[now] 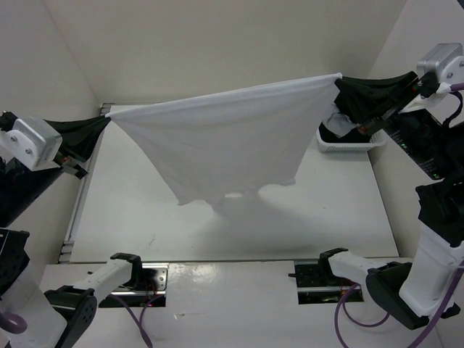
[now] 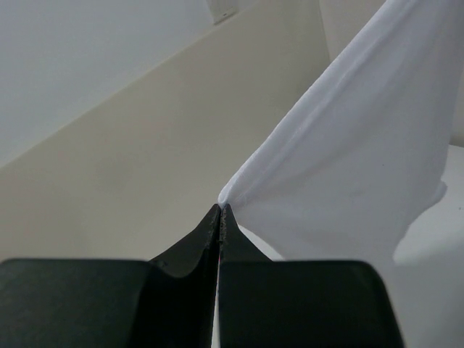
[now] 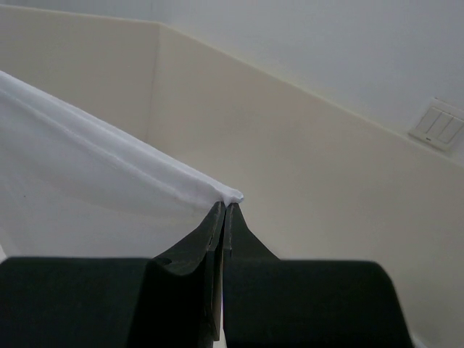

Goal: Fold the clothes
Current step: Flatten the tank top out

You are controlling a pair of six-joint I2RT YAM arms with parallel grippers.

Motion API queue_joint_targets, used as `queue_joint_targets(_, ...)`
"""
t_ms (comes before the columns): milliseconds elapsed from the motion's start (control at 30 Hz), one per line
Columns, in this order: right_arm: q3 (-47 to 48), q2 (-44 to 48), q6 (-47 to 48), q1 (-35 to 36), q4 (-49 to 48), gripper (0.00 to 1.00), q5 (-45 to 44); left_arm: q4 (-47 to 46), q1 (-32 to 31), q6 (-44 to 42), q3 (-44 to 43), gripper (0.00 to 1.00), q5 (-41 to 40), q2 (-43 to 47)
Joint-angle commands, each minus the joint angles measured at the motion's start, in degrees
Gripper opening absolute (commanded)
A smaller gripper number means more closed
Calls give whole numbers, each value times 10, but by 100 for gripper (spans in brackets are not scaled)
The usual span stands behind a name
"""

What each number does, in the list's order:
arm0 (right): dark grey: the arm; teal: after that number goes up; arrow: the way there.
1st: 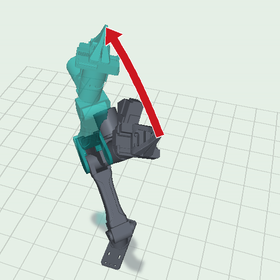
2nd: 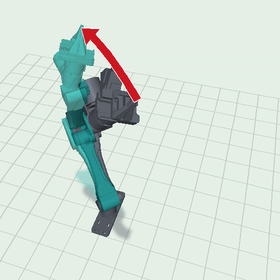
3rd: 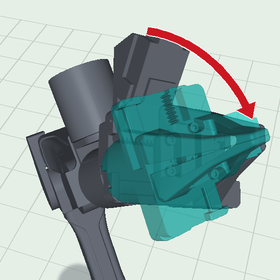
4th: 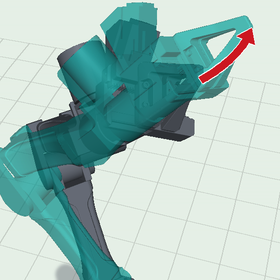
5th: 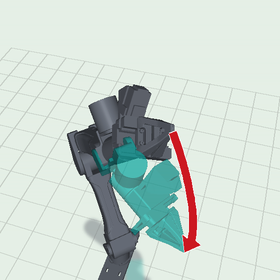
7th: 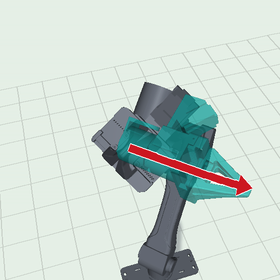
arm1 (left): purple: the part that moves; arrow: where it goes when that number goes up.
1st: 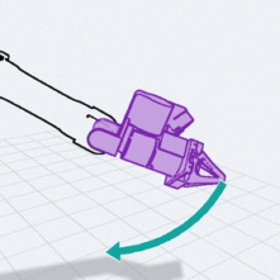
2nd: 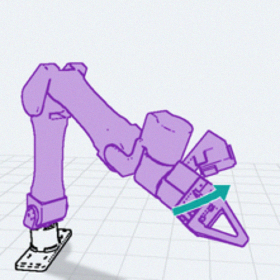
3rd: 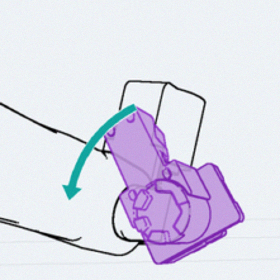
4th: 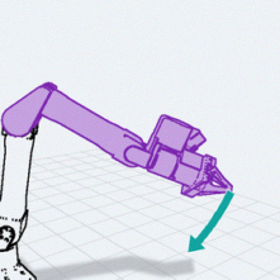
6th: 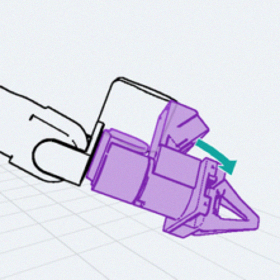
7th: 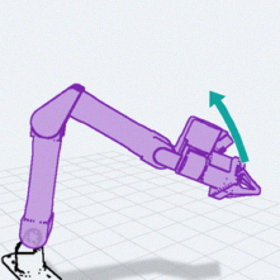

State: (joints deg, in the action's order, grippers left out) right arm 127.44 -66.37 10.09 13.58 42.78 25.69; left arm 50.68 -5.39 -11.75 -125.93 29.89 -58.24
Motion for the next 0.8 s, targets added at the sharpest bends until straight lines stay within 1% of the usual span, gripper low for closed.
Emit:
queue_joint_targets(0, 13, -14, -12, -7, -20, 0, 22, -6, 5, 1, -17, 0, 17, -13)
queue_joint_targets(100, 13, -25, -12, -7, -15, 0, 22, -6, 5, 1, -22, 0, 22, -32)
queue_joint_targets(167, -8, -34, -12, -7, -20, 0, 16, -6, 5, -5, -22, 0, 22, -50)
queue_joint_targets(300, -31, -73, 6, -7, -40, 0, -32, -12, 5, -10, -27, 0, -2, -98)
queue_joint_targets(333, -31, -93, 12, -7, -40, 0, -44, -12, 5, -10, -33, 0, -2, -121)
queue_joint_targets(467, -24, -134, 13, -7, -53, 0, -66, -17, 5, -15, -46, 0, -7, -164)
queue_joint_targets(600, -11, -142, 13, -7, -53, 0, -66, -30, 5, -15, -45, 0, -7, -164)
queue_joint_targets(767, 9, -134, 7, -7, -47, 0, -71, -35, 5, -10, -38, 0, -13, -132)
